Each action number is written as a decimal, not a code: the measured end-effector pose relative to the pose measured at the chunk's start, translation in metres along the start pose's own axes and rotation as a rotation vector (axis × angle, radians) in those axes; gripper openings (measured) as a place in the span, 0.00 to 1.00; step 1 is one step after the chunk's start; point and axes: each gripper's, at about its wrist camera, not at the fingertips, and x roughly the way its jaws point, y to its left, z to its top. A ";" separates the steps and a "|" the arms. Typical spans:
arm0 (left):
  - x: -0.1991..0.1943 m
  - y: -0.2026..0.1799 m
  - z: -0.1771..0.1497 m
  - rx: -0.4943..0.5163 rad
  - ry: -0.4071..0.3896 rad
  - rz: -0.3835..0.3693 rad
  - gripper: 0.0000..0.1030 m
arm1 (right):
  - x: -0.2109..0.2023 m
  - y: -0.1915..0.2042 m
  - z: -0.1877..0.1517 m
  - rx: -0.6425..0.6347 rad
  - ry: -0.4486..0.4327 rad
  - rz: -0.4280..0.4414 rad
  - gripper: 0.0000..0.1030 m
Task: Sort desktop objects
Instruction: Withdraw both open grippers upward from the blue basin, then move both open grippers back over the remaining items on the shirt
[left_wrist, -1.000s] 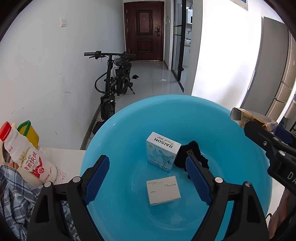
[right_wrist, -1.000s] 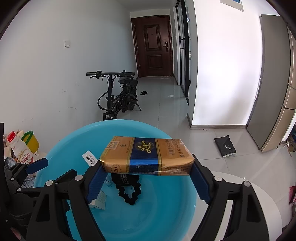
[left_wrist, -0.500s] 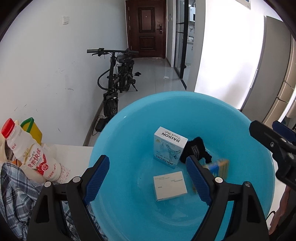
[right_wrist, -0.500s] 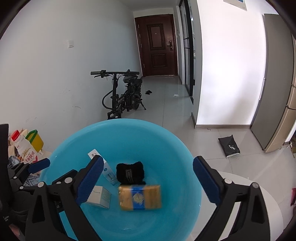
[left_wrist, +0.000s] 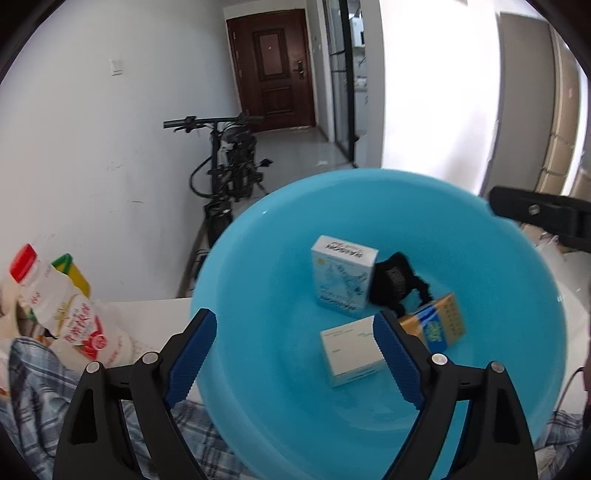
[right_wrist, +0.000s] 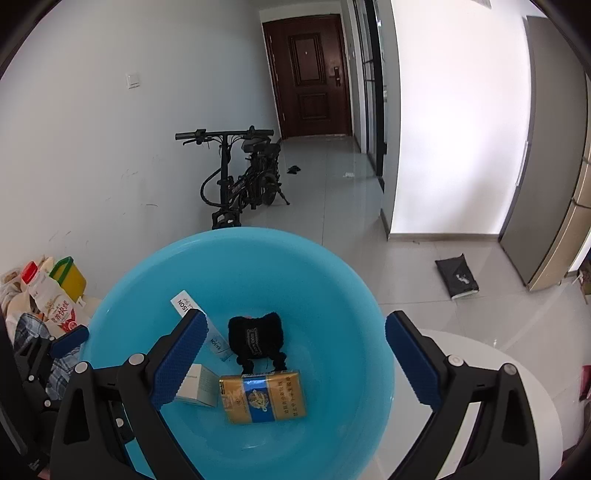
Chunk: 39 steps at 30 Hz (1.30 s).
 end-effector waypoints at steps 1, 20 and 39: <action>0.000 0.000 -0.001 -0.009 0.004 -0.014 0.86 | 0.002 0.000 -0.001 0.009 0.011 0.008 0.94; -0.031 -0.005 -0.001 -0.081 -0.029 -0.013 0.92 | 0.017 0.014 -0.017 0.040 0.241 -0.158 0.94; -0.057 0.079 -0.039 -0.031 0.013 0.181 1.00 | -0.008 -0.006 -0.008 -0.181 0.222 -0.379 0.93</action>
